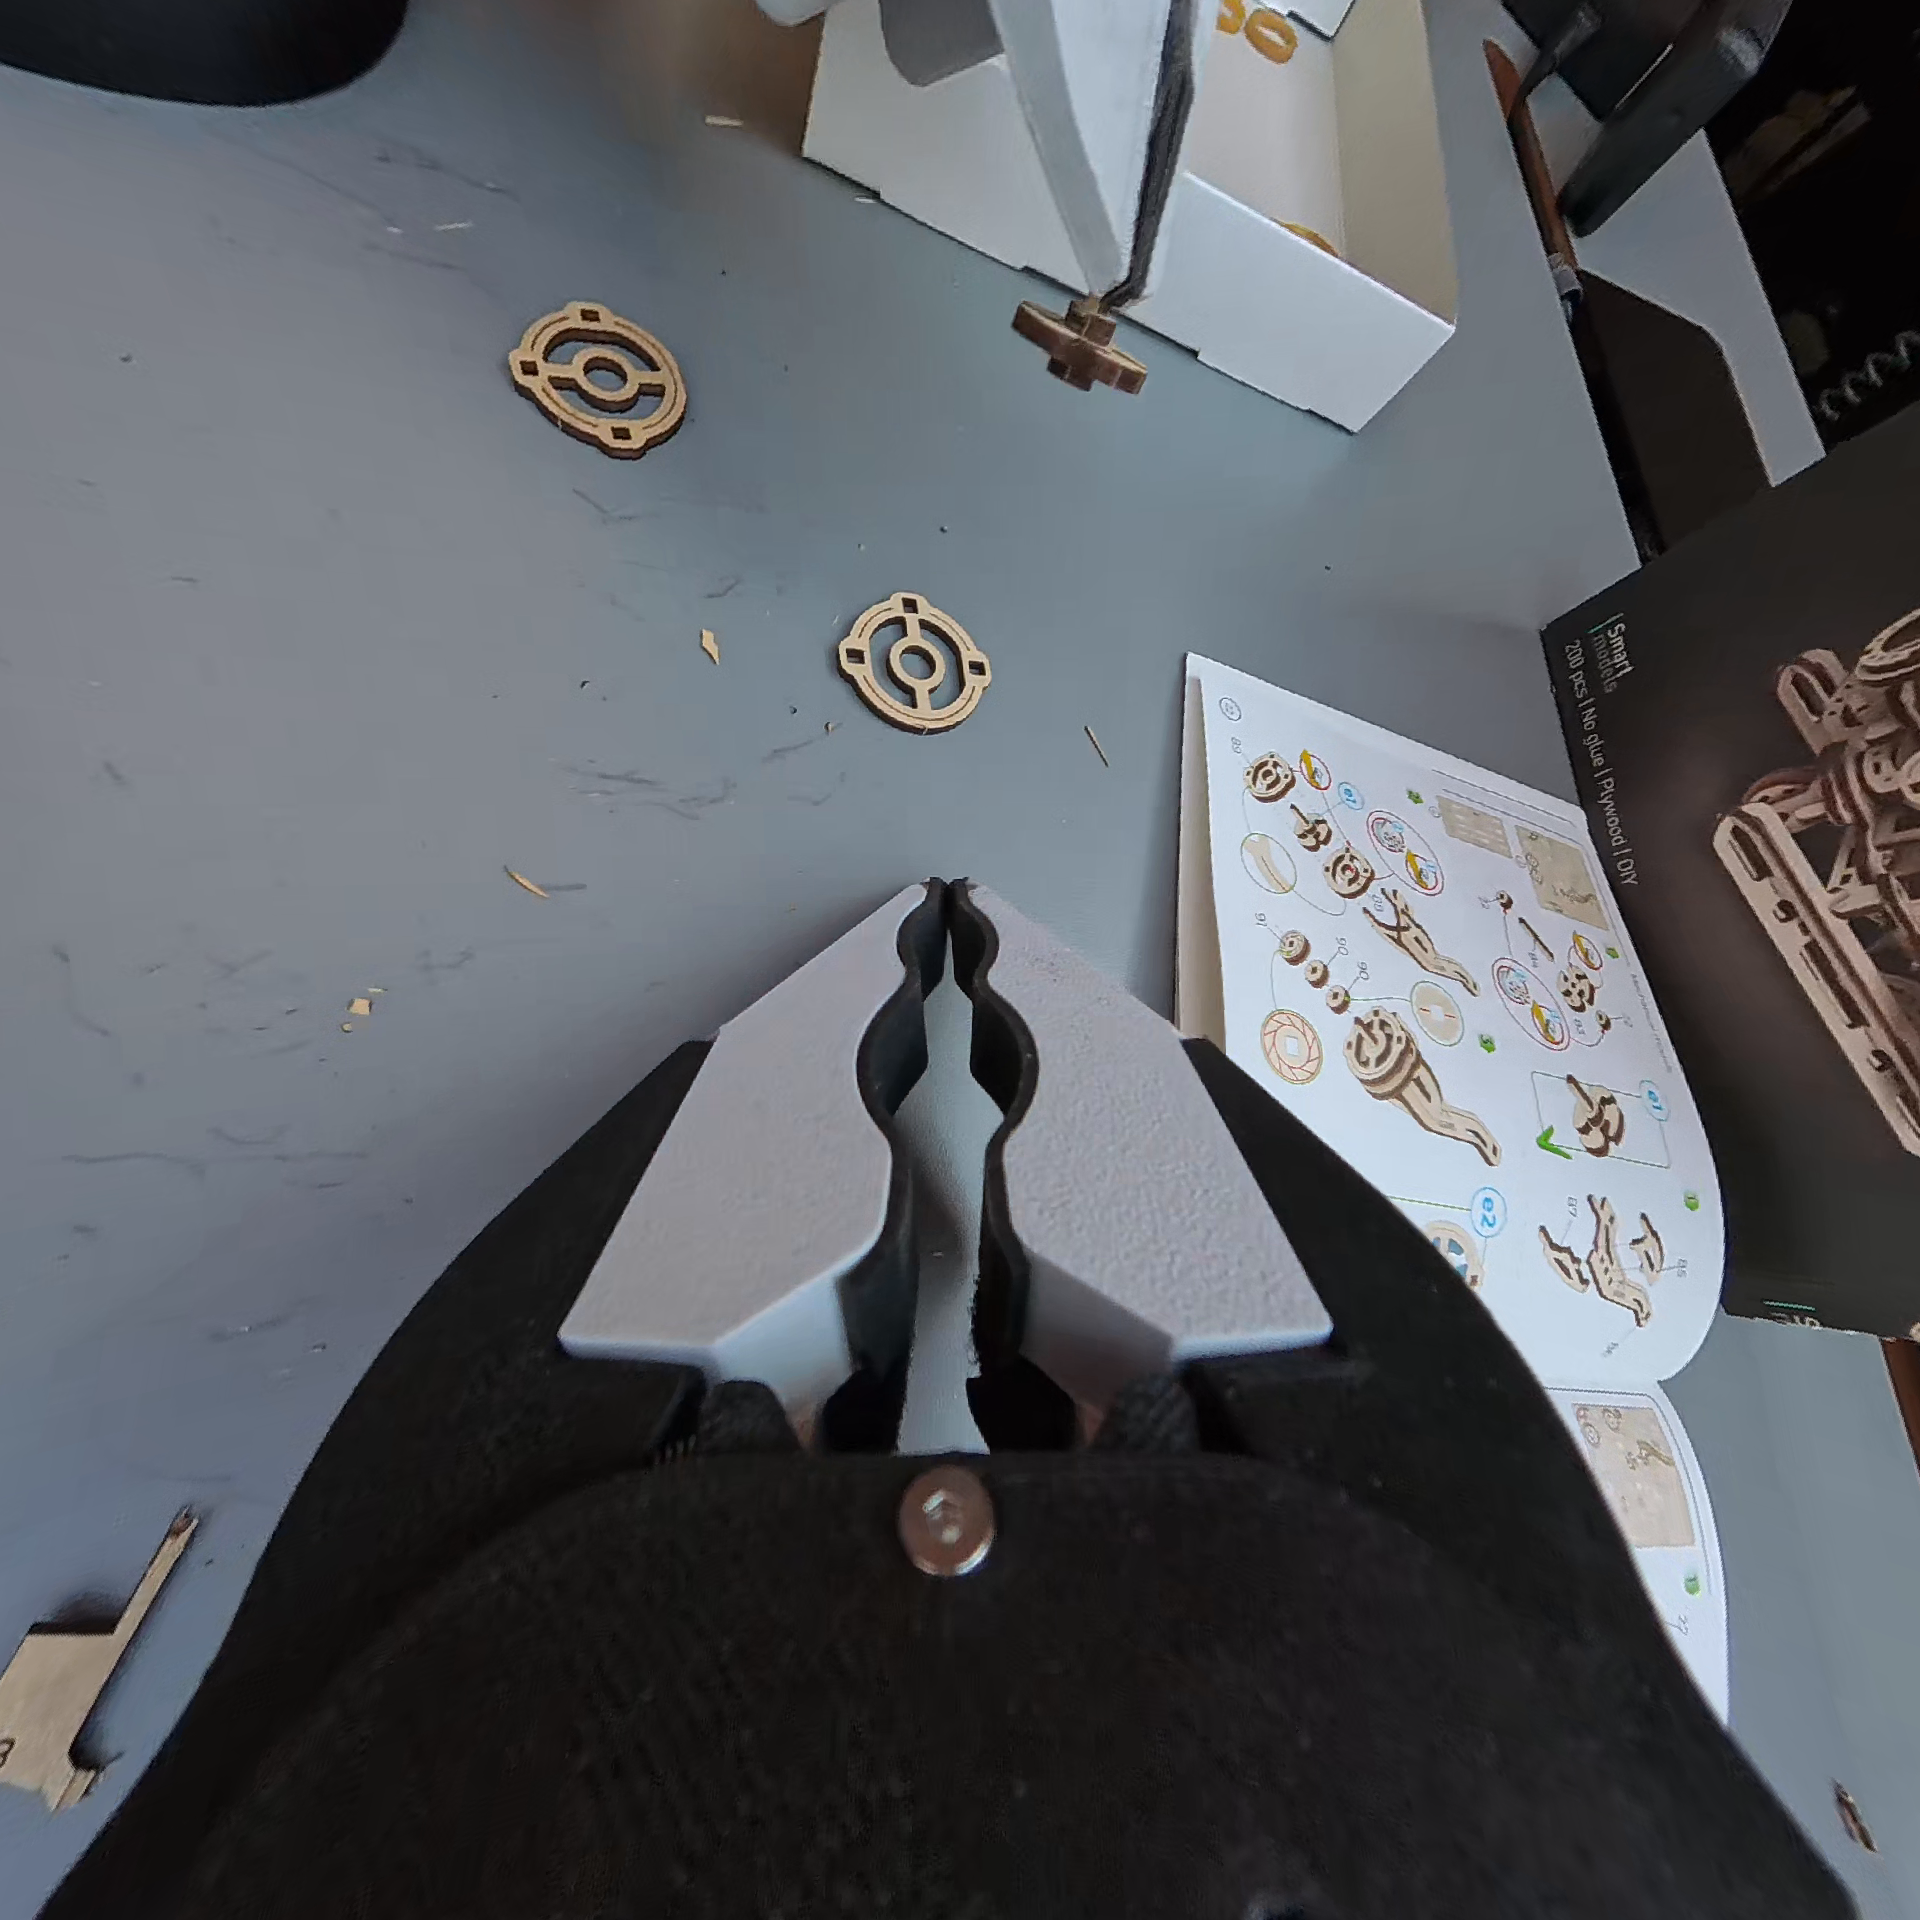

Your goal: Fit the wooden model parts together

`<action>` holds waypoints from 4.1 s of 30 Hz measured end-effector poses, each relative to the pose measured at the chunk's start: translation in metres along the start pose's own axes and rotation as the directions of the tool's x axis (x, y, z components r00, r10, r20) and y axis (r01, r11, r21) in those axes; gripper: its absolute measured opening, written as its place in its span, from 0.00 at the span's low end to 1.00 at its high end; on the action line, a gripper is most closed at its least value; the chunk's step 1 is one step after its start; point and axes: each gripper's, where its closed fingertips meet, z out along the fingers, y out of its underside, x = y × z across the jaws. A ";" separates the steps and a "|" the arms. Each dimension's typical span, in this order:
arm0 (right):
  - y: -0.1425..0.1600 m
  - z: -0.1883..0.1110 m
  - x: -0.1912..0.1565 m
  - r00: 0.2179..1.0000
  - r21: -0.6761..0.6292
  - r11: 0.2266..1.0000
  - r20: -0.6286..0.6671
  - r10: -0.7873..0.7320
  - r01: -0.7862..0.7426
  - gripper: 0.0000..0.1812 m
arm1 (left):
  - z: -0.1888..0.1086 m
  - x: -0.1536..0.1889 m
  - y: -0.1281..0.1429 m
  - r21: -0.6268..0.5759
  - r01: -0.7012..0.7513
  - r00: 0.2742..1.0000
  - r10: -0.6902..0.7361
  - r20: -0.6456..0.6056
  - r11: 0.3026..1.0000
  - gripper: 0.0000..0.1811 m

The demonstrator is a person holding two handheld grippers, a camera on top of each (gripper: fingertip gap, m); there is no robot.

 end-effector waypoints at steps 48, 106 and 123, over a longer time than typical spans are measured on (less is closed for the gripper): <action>-0.002 0.001 -0.001 0.996 0.003 0.996 -0.029 -0.087 0.087 0.00 | -0.035 0.034 -0.045 0.116 0.530 0.723 -0.376 -0.580 0.840 0.00; -0.003 0.003 0.001 0.994 -0.004 0.995 -0.042 -0.104 0.104 0.00 | 0.003 0.002 0.008 -0.029 -0.122 0.991 0.124 0.043 0.992 0.11; -0.057 0.021 0.009 0.978 0.190 0.965 0.133 0.160 -0.184 0.13 | 0.004 -0.006 0.009 -0.025 -0.067 0.997 0.068 0.044 0.997 0.05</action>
